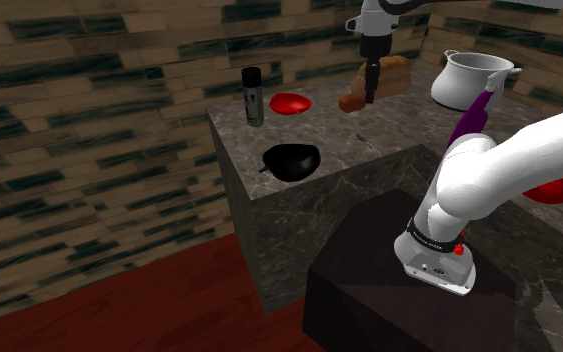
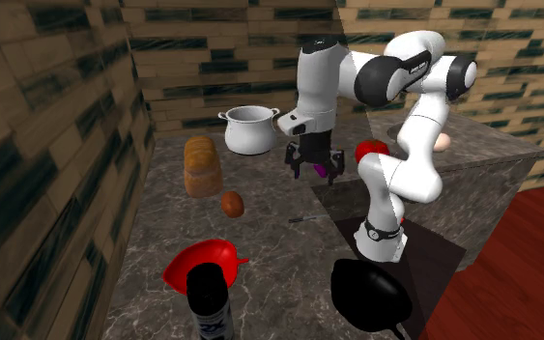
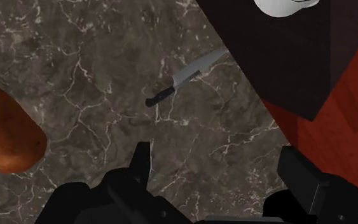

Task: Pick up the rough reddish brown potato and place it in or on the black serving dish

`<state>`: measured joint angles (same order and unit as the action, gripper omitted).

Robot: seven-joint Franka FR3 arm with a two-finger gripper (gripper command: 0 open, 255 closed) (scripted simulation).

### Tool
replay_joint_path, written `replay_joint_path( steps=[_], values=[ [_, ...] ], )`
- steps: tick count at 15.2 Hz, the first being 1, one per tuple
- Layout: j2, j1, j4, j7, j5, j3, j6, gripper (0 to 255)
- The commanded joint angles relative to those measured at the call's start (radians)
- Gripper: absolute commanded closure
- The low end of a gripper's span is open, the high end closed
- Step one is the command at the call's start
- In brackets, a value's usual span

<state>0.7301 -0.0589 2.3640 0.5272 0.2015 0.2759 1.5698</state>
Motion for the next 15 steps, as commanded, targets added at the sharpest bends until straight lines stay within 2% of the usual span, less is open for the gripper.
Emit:
replay_joint_path(
  steps=[1,5,9,12,15],
  values=[
    [-0.045,-0.013,-0.024,0.110,0.037,0.057,0.026,0],
    [-0.152,-0.045,-0.073,0.310,0.087,0.165,0.093,0],
    [-0.285,-0.087,-0.146,0.513,0.104,0.272,0.166,0],
    [-0.402,-0.123,-0.214,0.672,0.087,0.349,0.220,0],
    [-0.536,-0.152,-0.292,0.841,0.039,0.418,0.272,0]
  ],
)
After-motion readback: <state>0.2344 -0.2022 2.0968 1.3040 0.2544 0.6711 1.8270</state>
